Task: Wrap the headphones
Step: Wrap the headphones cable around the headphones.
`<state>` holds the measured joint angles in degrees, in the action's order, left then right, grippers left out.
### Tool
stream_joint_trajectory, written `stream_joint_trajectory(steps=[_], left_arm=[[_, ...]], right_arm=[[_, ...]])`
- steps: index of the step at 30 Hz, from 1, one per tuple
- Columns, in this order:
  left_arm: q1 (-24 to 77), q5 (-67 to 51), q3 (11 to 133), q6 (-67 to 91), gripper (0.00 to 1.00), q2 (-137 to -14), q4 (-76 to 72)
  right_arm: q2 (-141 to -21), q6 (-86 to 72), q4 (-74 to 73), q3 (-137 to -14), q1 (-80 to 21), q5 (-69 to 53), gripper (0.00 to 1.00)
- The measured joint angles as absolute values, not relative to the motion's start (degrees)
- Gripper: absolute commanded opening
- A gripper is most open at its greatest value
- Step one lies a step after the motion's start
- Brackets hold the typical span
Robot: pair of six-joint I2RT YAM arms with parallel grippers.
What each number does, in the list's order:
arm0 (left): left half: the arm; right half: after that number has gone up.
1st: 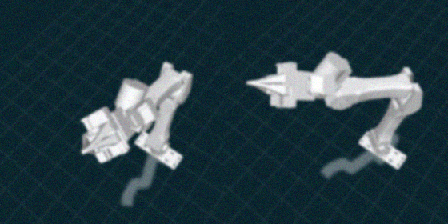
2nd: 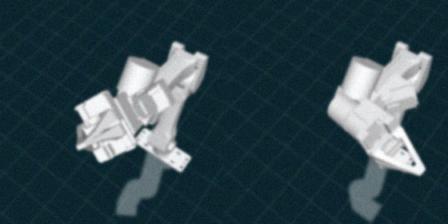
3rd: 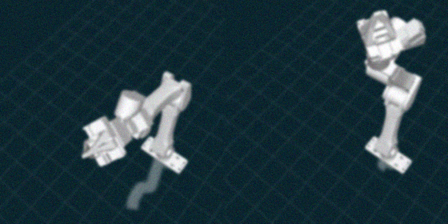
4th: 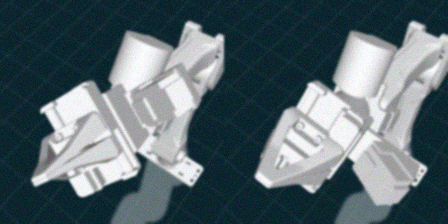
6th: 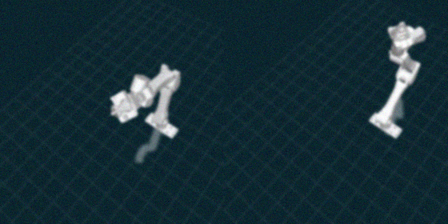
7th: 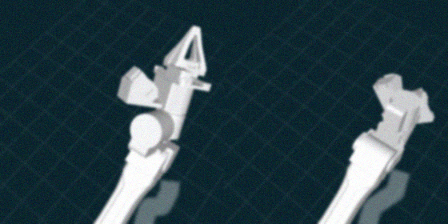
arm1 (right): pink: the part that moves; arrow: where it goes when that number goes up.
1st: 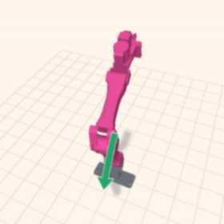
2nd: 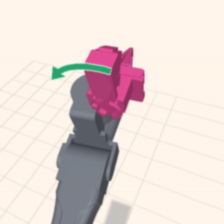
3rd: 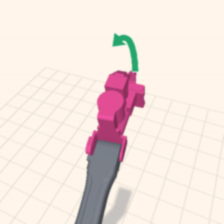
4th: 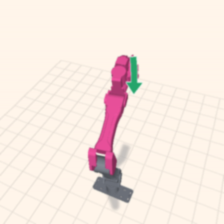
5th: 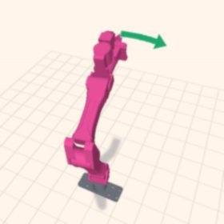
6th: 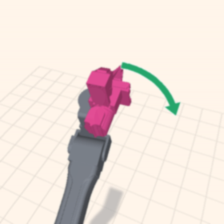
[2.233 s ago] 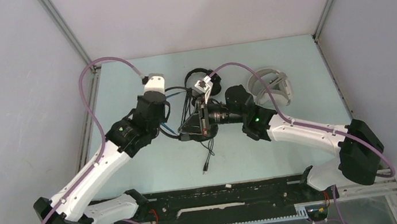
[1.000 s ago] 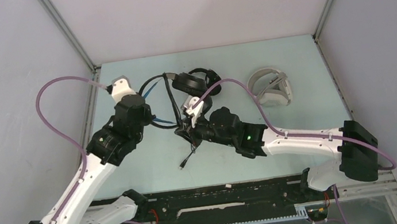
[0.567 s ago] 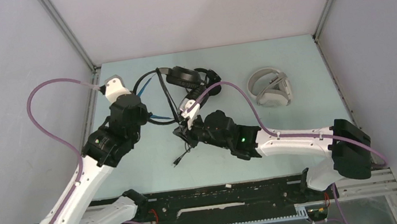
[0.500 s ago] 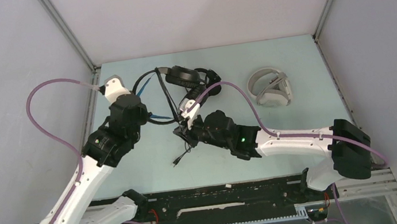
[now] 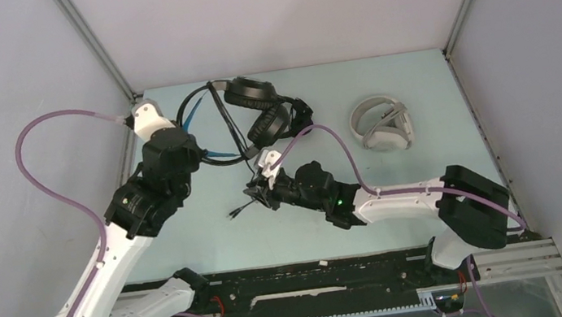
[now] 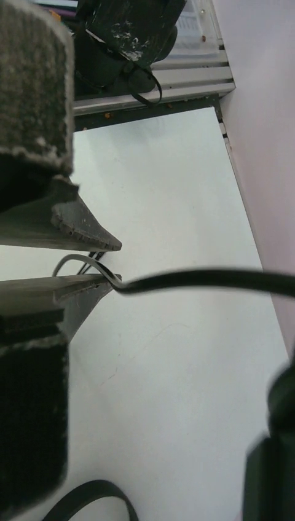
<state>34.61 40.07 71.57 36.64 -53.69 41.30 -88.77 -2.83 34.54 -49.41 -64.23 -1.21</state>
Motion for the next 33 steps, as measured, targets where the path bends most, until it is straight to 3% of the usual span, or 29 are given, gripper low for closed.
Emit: stream_joint_trajectory(steps=[17,33], left_arm=[[34.57,39.11,74.89,36.67,0.00,-54.13,42.89],[34.57,35.31,78.46,37.65,0.00,-54.11,43.51]], right_arm=[[-103.15,0.69,65.49,-42.83,-59.75,-12.62,0.44],[-109.73,1.89,75.46,-42.54,-55.44,-17.39,0.36]])
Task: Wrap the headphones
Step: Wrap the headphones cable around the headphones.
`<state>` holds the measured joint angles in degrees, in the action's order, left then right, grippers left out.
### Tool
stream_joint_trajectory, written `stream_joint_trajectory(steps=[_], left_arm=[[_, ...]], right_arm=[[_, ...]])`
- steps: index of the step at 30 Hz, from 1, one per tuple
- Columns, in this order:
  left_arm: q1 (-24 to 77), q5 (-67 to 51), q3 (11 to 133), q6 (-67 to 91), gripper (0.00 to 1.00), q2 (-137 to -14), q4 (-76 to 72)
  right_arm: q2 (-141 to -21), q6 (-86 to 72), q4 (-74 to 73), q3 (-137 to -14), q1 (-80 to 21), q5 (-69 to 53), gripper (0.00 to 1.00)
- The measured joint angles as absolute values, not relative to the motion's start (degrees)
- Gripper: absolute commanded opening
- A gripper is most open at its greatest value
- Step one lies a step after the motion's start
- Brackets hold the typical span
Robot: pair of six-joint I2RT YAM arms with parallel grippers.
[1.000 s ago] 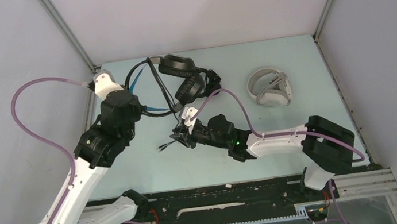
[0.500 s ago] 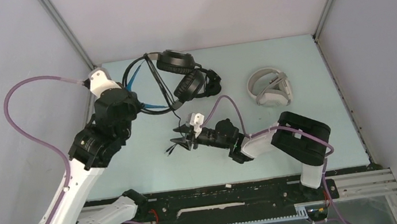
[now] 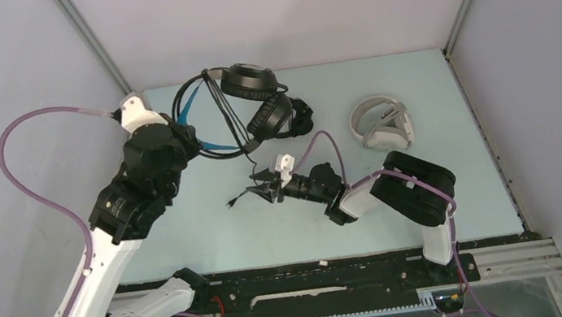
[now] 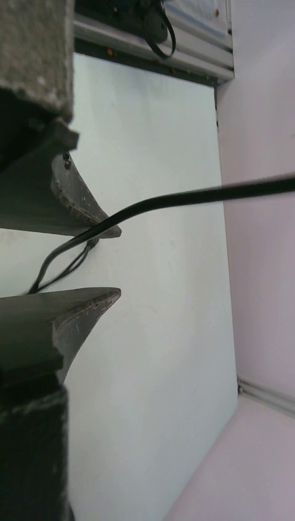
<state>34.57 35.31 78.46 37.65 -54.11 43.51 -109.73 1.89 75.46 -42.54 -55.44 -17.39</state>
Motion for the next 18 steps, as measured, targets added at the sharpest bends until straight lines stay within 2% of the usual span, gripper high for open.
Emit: stream_joint_trajectory(steps=[4,16,18], left_arm=[[34.57,34.37,79.68,38.26,0.00,-53.91,43.46],[34.52,29.61,79.83,41.15,0.00,-51.86,43.46],[34.52,29.50,79.83,41.17,0.00,-51.64,43.48]], right_arm=[[-109.73,1.50,75.55,-42.57,-52.86,-18.22,0.33],[-110.08,0.84,76.82,-42.59,-51.57,-19.31,0.34],[-110.32,0.84,76.86,-42.72,-51.42,-19.33,0.30]])
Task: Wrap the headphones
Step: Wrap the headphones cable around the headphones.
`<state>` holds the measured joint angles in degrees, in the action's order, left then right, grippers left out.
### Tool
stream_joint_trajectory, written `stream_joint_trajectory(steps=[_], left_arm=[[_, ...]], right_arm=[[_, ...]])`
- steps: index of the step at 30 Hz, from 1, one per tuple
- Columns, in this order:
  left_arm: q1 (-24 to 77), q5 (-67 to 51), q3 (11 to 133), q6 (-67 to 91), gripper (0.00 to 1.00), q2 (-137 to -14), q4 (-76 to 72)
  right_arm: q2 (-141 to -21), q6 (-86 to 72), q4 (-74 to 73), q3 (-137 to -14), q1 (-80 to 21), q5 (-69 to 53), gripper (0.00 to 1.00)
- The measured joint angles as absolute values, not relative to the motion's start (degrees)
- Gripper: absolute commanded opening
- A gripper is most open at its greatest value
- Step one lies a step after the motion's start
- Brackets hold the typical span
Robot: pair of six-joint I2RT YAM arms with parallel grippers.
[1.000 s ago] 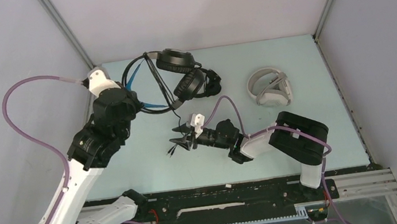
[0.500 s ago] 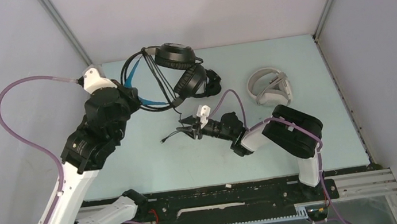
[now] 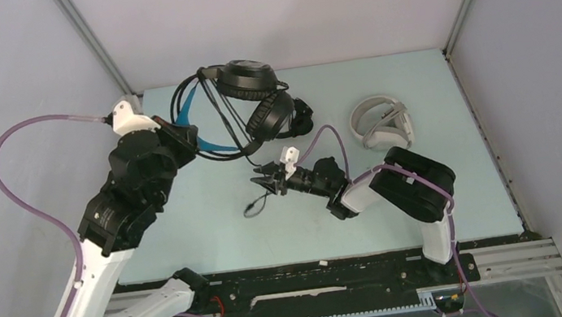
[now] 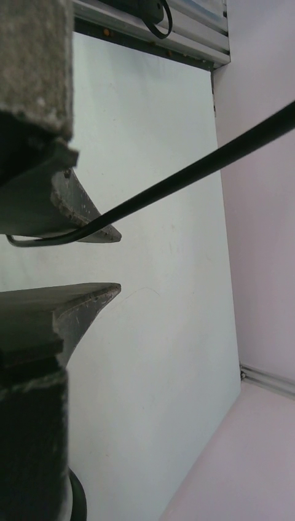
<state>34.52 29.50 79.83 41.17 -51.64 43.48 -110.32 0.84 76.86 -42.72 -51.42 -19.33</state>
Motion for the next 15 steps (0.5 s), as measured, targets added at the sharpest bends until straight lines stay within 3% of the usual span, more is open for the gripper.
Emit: stream_joint_trajectory(steps=[6,10,13,15], left_arm=[[34.52,29.23,80.49,41.10,0.00,-51.31,43.88],[34.52,29.23,81.65,41.10,0.00,-50.87,43.86],[34.52,28.77,82.11,41.15,0.00,-49.93,43.88],[34.52,28.14,82.26,41.21,0.00,-49.32,43.88]], right_arm=[[-111.42,-0.25,76.84,-42.92,-50.22,-19.31,0.21],[-111.63,-2.17,76.82,-42.92,-48.10,-19.68,0.20],[-111.63,-2.63,76.77,-42.92,-46.96,-19.73,0.09],[-111.63,-2.94,76.82,-42.92,-46.57,-19.75,0.08]])
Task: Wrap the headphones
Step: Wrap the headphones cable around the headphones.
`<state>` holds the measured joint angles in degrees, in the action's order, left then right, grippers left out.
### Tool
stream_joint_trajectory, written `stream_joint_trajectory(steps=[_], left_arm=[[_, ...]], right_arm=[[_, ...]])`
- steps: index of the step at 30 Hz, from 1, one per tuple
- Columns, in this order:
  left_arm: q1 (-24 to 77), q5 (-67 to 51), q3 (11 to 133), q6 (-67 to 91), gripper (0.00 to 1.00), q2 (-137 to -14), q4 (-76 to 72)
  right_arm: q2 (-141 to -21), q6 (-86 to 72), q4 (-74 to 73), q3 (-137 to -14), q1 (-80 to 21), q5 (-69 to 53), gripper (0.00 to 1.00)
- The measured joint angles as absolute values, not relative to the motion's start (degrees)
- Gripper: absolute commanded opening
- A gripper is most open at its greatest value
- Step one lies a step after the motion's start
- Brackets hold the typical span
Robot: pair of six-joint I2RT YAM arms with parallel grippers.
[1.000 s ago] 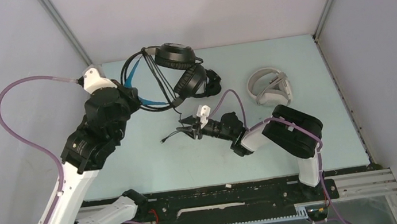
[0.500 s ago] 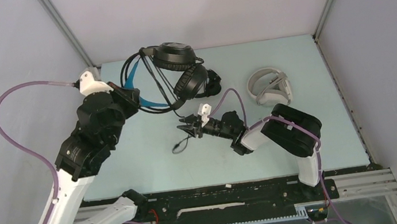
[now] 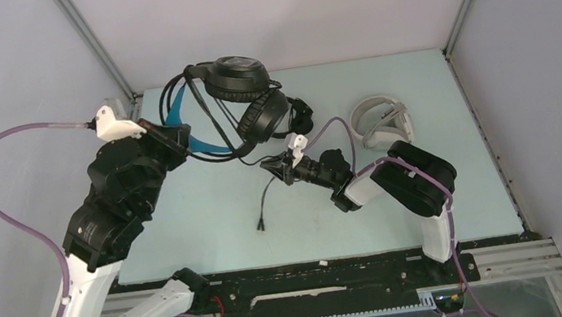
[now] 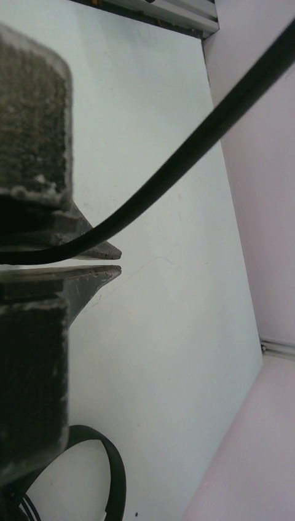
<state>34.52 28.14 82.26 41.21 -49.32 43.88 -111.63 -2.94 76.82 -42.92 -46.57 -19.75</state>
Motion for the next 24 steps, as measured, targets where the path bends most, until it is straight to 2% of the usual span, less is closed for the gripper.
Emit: stream_joint_trajectory(steps=[6,17,24], left_arm=[[34.52,27.86,83.31,41.08,0.00,-48.75,44.14],[34.48,28.21,87.59,38.41,0.00,-49.39,45.45],[34.35,17.89,86.72,30.68,0.00,-47.55,42.54]], right_arm=[[-111.63,-5.04,77.08,-42.89,-44.38,-19.79,0.00],[-103.53,-8.32,73.71,-40.91,-40.05,-21.19,0.00],[-93.82,-12.93,62.00,-41.28,-36.36,-26.15,0.00]])
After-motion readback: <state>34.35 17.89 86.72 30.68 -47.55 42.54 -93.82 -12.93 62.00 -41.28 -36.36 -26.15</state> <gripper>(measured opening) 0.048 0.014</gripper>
